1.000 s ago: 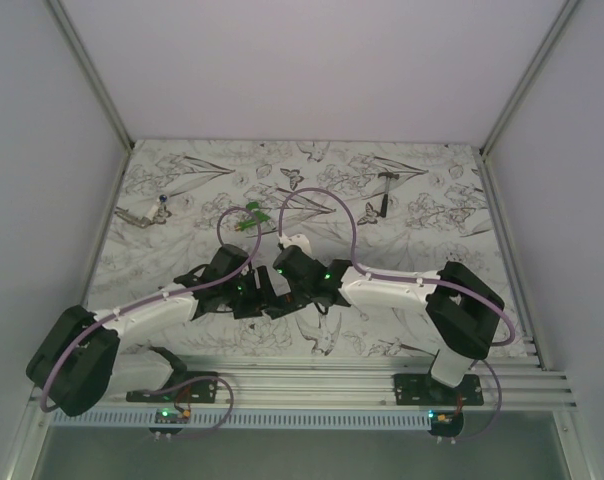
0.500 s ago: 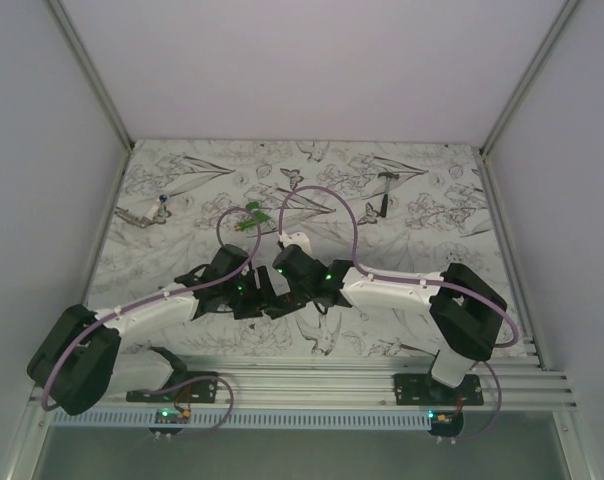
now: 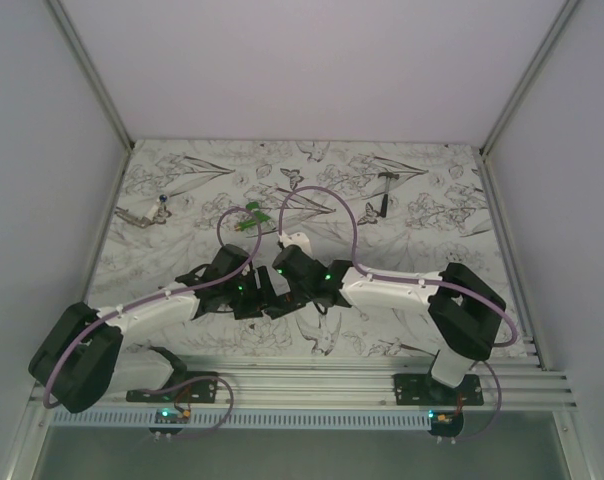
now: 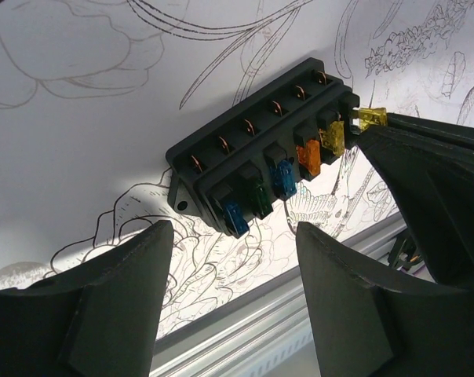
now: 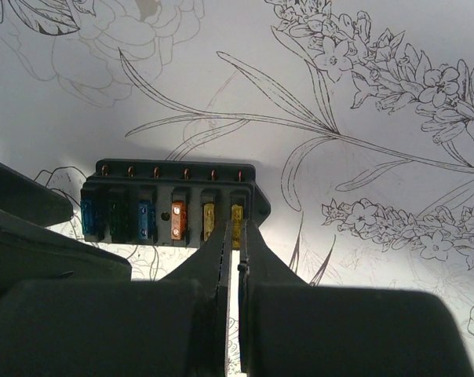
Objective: Snap on the fuse box
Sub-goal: Install the fuse at the fuse box base.
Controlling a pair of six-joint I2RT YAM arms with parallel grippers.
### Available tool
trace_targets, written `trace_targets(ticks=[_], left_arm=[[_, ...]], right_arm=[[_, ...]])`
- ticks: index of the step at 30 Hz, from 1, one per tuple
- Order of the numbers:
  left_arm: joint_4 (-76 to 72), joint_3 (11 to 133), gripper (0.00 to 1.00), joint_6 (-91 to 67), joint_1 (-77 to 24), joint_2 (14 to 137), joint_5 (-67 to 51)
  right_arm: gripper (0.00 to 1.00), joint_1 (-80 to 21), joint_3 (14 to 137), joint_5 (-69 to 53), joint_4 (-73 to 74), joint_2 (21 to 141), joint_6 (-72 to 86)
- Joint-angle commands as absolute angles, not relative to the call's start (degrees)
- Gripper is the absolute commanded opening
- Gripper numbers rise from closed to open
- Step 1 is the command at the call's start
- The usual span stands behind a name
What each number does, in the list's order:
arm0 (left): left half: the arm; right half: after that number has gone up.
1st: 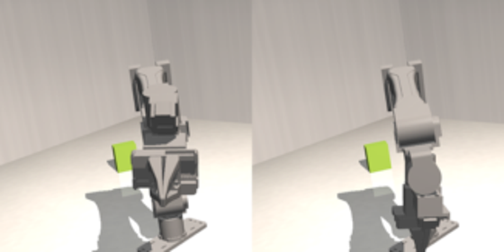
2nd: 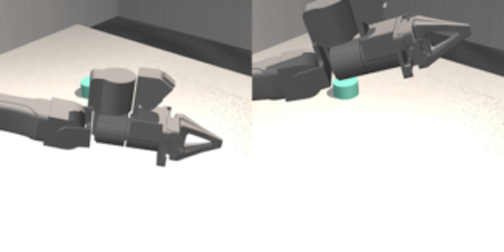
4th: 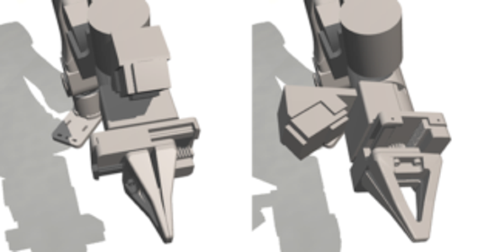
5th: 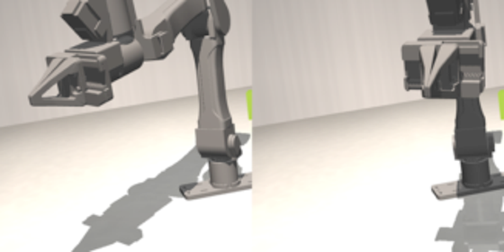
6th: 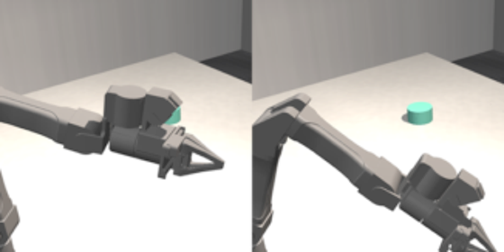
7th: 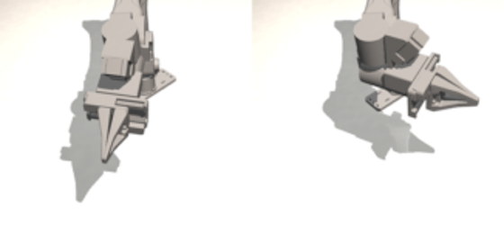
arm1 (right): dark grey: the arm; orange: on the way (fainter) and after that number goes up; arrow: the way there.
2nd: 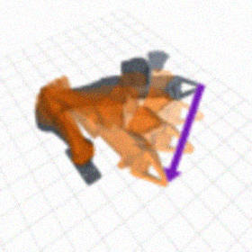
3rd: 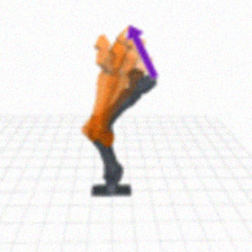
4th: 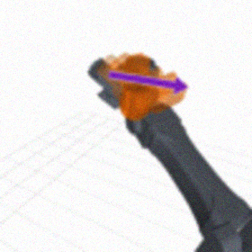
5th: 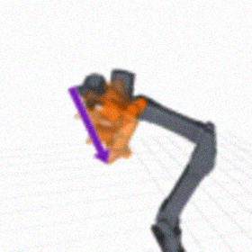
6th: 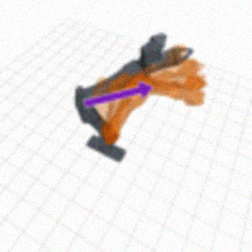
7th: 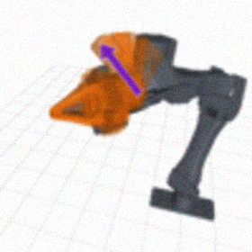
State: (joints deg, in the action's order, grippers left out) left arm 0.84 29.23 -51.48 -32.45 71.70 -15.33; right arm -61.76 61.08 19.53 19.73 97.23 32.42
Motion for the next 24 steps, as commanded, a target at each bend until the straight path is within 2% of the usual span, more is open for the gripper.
trace_targets(ticks=[1, 21, 24], left_arm=[[0.6, 30.4, 0.66, -52.1, -32.0, 72.2, -16.2], [0.4, 30.1, 0.66, -52.6, -32.0, 72.2, -16.0], [0.4, 30.1, 0.66, -52.7, -32.0, 72.2, -15.9]], right_arm=[[0.0, -62.4, 61.0, 21.8, 18.6, 98.1, 33.8], [0.0, -62.4, 60.3, 20.7, 18.3, 99.8, 33.5], [0.03, -62.4, 60.1, 20.3, 18.3, 100.1, 33.4]])
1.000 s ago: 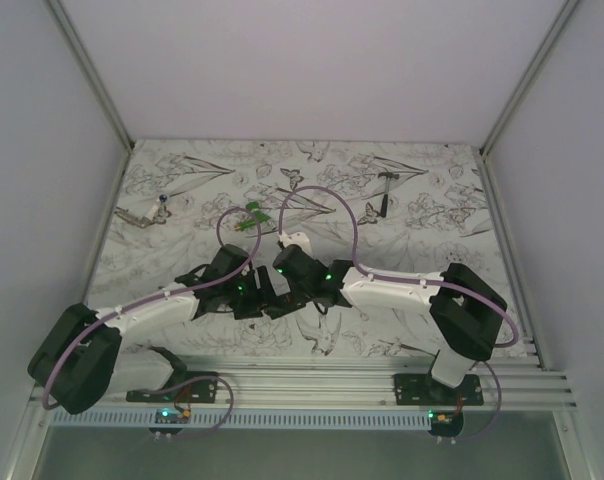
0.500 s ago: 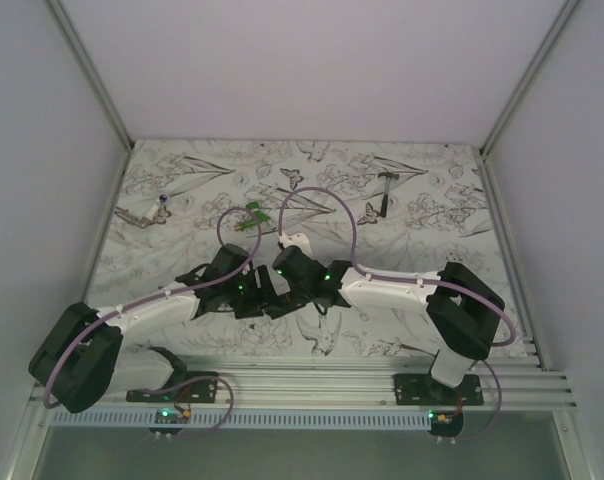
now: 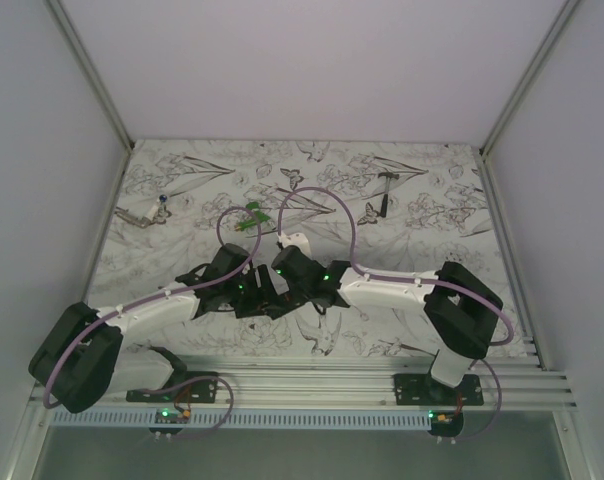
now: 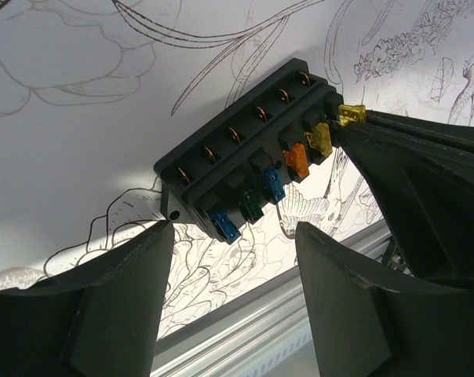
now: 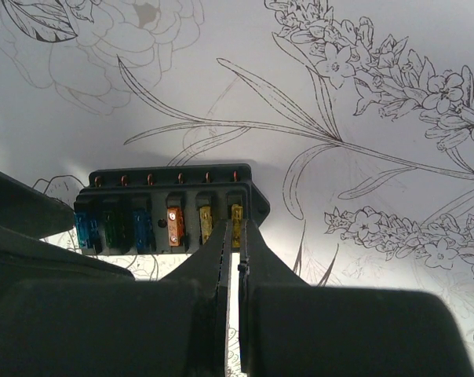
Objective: Snap on the fuse box
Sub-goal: Install the fuse at the fuse box base.
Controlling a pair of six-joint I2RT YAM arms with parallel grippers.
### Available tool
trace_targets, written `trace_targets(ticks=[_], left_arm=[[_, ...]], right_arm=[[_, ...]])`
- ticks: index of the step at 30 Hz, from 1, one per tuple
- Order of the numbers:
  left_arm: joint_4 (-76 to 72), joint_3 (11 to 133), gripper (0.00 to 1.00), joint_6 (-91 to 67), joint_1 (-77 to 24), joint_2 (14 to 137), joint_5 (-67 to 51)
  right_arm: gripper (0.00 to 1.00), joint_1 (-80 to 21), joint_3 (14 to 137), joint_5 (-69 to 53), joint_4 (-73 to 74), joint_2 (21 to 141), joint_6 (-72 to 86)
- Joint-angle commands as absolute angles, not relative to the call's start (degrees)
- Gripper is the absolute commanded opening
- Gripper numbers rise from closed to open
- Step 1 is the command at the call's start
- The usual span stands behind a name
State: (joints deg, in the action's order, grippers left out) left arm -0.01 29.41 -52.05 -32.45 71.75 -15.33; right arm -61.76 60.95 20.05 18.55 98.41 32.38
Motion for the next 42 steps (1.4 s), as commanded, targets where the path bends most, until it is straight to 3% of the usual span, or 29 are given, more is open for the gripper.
trace_targets(ticks=[1, 17, 42], left_arm=[[0.4, 30.0, 0.66, -52.7, -32.0, 72.2, -15.9], [0.5, 29.5, 0.64, -54.0, -31.9, 74.7, -15.2], [0.4, 29.4, 0.64, -53.4, -31.9, 73.6, -15.2]], right_arm=[[0.03, -62.4, 60.1, 20.2, 18.3, 100.1, 33.4], [0.04, -62.4, 57.2, 20.3, 18.5, 97.6, 31.1], [0.28, -62.4, 59.2, 18.8, 16.2, 95.9, 29.0]])
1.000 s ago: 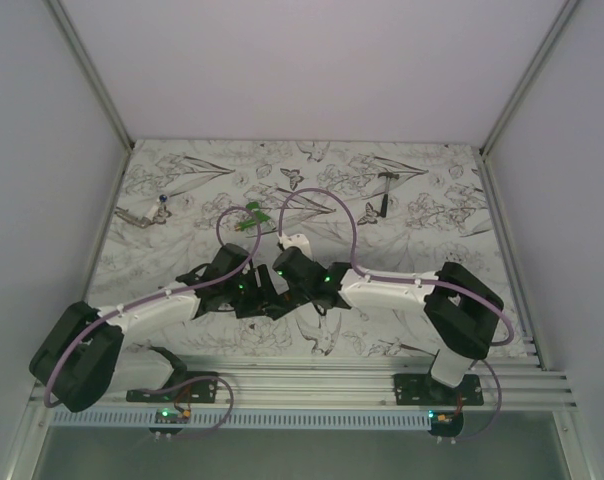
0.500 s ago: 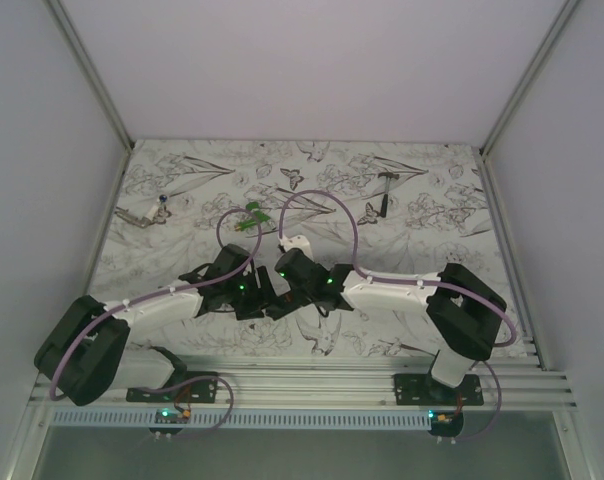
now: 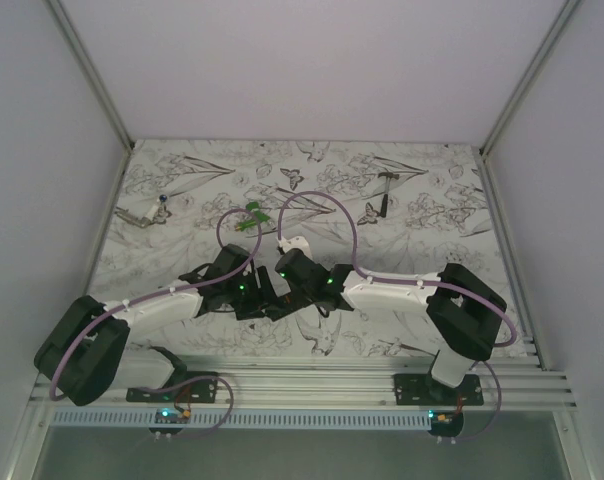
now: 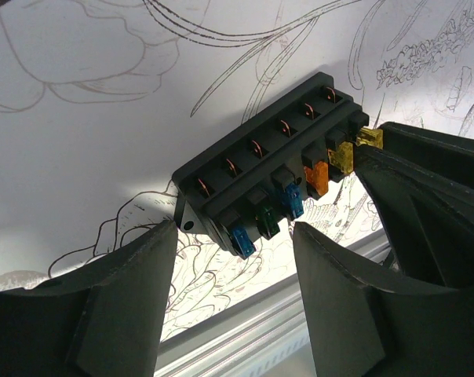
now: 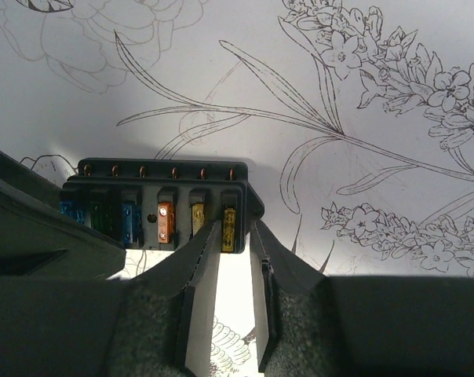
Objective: Snap on the fuse box
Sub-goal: Install the fuse at the fuse box base.
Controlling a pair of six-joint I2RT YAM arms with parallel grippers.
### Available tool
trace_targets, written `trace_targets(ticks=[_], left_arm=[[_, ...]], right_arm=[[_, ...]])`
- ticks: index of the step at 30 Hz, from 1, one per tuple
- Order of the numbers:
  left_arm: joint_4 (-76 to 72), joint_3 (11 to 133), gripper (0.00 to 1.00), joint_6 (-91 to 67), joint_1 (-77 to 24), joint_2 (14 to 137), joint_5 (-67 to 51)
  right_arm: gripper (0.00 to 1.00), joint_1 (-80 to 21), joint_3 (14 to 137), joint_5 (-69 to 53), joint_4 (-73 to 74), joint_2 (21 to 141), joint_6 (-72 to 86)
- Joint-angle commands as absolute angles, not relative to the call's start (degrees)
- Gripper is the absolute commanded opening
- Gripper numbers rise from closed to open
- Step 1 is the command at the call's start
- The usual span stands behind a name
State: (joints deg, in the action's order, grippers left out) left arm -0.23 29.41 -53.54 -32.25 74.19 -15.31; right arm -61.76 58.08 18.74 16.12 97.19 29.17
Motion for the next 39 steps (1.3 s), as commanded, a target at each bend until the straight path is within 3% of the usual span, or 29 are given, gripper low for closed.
trace_targets(ticks=[1, 14, 39], left_arm=[[0.5, 29.4, 0.64, -53.4, -31.9, 73.6, -15.2], [0.5, 29.6, 0.64, -53.3, -31.9, 73.7, -15.2], [0.6, 29.4, 0.64, -53.3, -31.7, 73.8, -15.4]], right_arm=[[0.29, -62.4, 59.3, 18.8, 16.3, 95.7, 29.0], [0.37, -62.3, 60.8, 18.4, 18.3, 92.2, 28.8], [0.21, -58.7, 65.7, 13.2, 24.1, 97.3, 29.4]])
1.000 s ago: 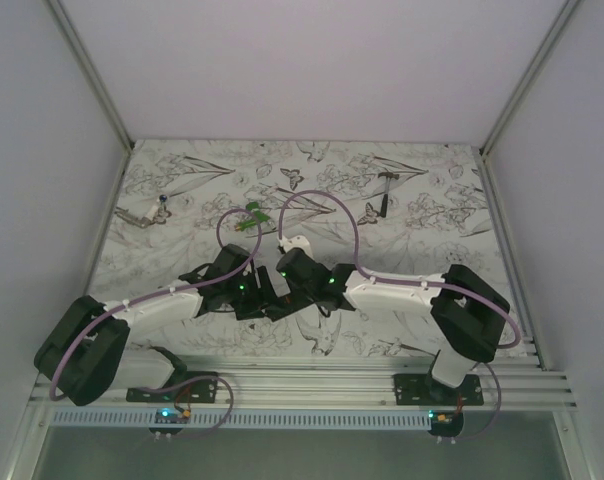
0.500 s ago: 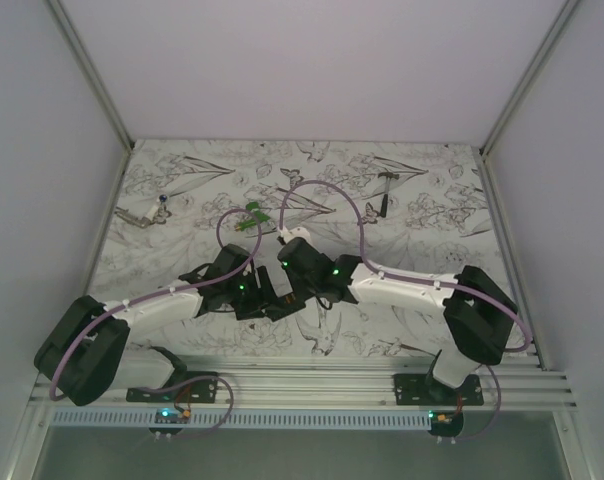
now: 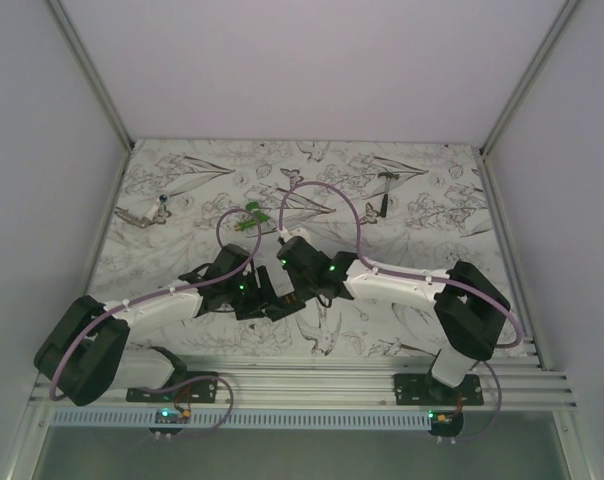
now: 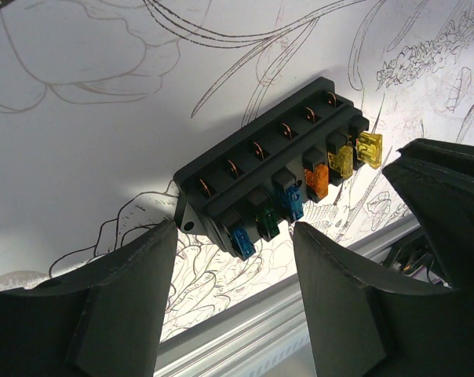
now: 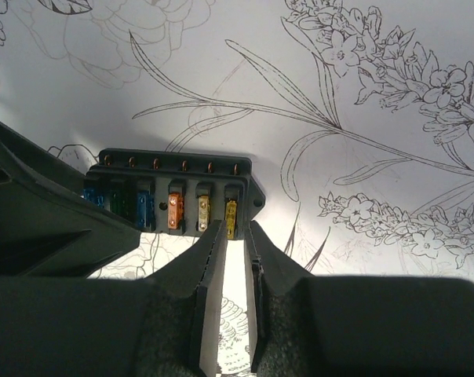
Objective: Snap on the fuse box
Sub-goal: Install the fuse at the fuse box base.
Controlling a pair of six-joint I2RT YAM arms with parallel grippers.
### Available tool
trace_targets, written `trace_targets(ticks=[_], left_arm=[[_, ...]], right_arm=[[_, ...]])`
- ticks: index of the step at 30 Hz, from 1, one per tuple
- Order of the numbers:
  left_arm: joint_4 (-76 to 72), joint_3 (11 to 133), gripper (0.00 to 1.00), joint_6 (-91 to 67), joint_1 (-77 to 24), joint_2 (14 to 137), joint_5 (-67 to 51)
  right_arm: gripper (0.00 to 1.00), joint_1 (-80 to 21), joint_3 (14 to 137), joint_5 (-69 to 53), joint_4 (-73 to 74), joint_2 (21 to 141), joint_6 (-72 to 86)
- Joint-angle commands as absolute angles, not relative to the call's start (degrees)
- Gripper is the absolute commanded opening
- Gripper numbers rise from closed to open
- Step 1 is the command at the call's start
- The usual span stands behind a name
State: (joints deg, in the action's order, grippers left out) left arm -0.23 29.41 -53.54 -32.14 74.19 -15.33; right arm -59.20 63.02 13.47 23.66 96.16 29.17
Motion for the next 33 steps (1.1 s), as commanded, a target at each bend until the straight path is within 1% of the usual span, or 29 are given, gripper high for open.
trace_targets(ticks=[1, 6, 10, 15, 19, 33], left_arm=[[0.6, 29.5, 0.64, -53.3, -31.7, 73.8, -15.4], [0.6, 29.4, 0.64, -53.3, -31.6, 73.8, -15.4], [0.6, 29.4, 0.64, -53.3, -31.6, 73.9, -15.4], [0.6, 29.4, 0.64, -53.3, -31.6, 73.9, -15.4], [0.6, 29.3, 0.64, -53.4, -31.6, 73.9, -15.4], [0.7, 29.7, 0.64, -53.9, -31.6, 75.2, -15.7]], right_arm=[[0.21, -58.7, 65.8, 13.1, 24.1, 97.6, 29.3], [0.19, -58.6, 66.3, 12.1, 24.3, 98.5, 29.4], [0.16, -58.6, 66.6, 11.9, 24.9, 99.4, 29.6], [0.1, -58.6, 66.5, 11.5, 26.1, 99.7, 29.9], [0.0, -58.6, 65.9, 11.4, 26.6, 100.1, 29.8], [0.0, -59.0, 60.9, 14.3, 26.6, 101.7, 30.2]])
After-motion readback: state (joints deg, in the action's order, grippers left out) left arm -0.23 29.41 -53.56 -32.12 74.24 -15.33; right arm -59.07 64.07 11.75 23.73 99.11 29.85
